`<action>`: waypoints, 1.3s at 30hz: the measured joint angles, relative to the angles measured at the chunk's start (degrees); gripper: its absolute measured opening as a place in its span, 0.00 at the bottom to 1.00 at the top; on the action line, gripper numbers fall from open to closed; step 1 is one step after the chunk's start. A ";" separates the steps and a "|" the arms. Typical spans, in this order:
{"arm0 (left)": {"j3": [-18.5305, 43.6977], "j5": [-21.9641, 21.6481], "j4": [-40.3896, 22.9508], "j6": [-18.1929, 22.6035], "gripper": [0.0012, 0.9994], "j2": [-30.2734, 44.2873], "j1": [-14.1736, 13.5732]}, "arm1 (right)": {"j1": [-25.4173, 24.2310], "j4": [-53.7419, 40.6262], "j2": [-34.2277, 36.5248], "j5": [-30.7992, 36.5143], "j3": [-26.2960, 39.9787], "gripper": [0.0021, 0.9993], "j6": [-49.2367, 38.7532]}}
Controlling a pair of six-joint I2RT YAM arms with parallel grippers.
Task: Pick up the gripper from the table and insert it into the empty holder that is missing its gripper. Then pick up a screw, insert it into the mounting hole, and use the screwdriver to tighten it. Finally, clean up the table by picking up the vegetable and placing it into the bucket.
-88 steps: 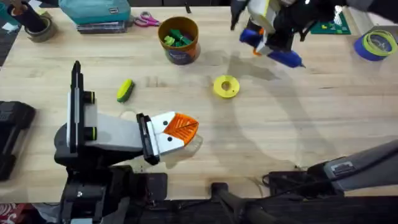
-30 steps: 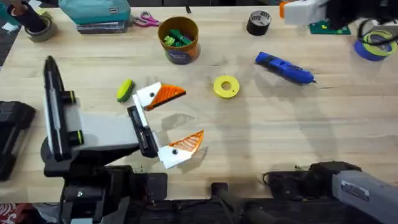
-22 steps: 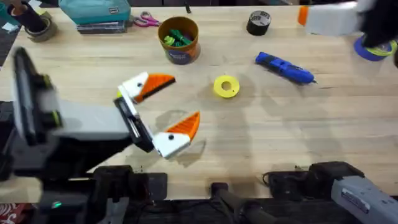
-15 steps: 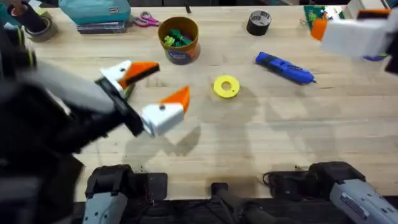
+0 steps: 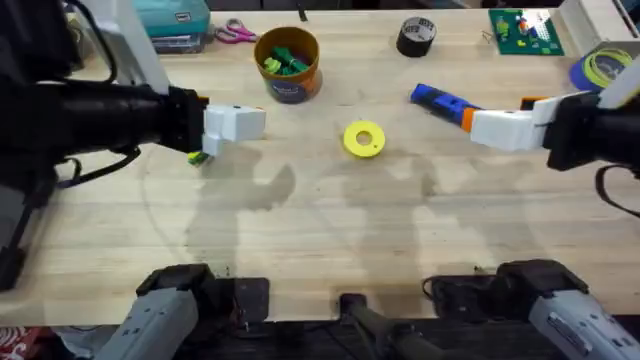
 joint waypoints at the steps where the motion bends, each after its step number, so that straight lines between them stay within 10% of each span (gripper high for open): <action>1: 0.00 -0.45 0.04 0.14 0.99 0.87 0.00 | 0.00 -0.04 0.00 0.11 0.00 1.00 0.00; 19: 1.87 -23.96 -4.04 3.26 0.99 7.28 5.76 | 0.00 -0.02 0.00 0.35 0.00 1.00 0.00; 28: 3.34 -26.95 0.84 9.89 0.97 34.07 5.90 | 0.00 -0.02 0.00 0.35 0.00 1.00 0.00; 39: 7.72 -26.79 4.60 11.03 0.81 44.90 6.54 | 0.00 -0.04 0.00 0.35 0.00 1.00 0.00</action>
